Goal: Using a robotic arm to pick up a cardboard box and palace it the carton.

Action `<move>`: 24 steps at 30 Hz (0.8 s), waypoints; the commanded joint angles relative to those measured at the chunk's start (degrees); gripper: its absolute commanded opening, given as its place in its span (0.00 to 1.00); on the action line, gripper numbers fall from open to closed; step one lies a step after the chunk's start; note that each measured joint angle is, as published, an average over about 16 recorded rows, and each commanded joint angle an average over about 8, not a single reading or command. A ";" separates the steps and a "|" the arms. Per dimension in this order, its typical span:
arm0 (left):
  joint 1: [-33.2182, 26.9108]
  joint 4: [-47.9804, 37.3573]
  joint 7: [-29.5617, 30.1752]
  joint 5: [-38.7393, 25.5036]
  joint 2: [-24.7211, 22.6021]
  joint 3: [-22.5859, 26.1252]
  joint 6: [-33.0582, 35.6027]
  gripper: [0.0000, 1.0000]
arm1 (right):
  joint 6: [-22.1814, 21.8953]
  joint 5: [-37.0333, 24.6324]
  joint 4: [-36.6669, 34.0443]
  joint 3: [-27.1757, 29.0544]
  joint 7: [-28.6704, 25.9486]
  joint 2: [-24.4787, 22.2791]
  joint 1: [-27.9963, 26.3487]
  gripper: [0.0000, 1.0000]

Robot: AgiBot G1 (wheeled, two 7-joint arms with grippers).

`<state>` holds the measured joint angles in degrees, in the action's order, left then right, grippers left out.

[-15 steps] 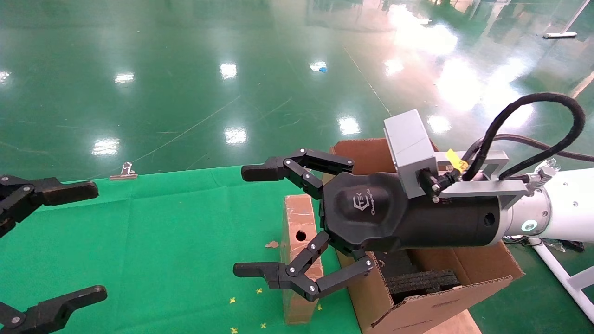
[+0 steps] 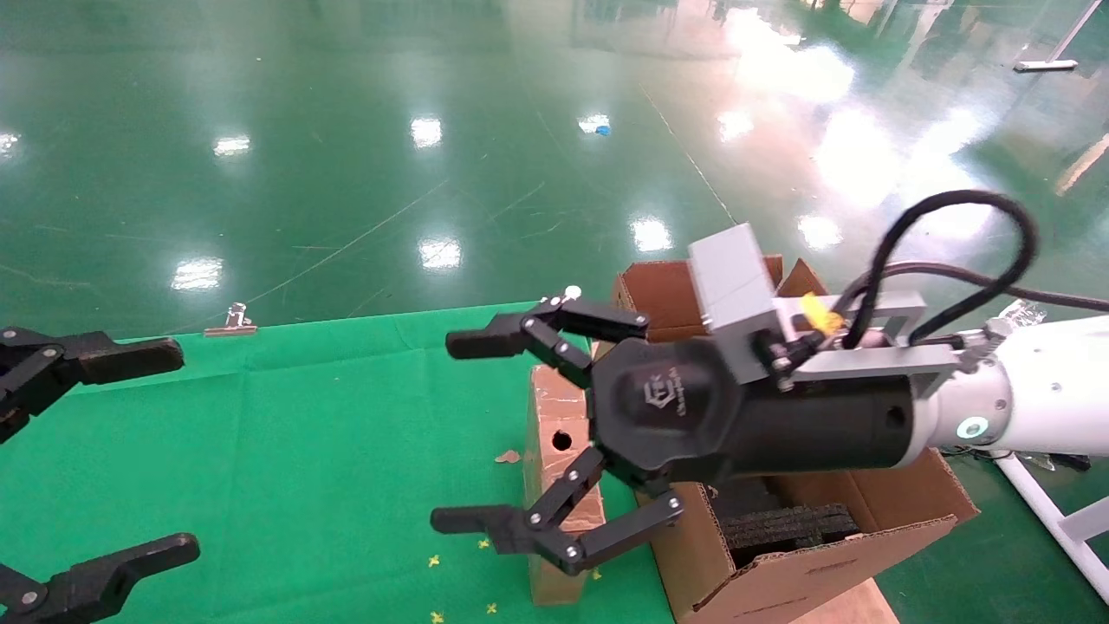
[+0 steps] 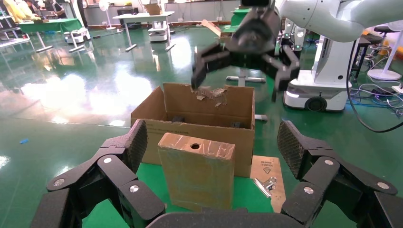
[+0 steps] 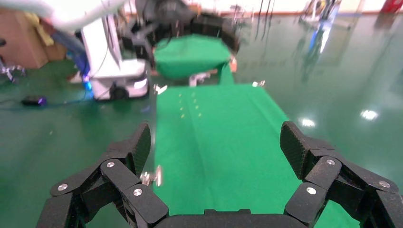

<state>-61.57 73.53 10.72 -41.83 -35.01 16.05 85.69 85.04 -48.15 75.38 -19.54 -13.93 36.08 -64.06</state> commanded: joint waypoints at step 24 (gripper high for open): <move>-0.04 -0.02 -0.06 0.07 0.04 0.11 -0.03 1.00 | 5.85 -42.59 2.36 -33.90 -26.62 14.29 -39.74 1.00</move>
<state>-61.61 73.51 10.66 -41.76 -34.97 16.17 85.66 90.62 -90.33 77.74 -54.17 -40.40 50.63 -103.05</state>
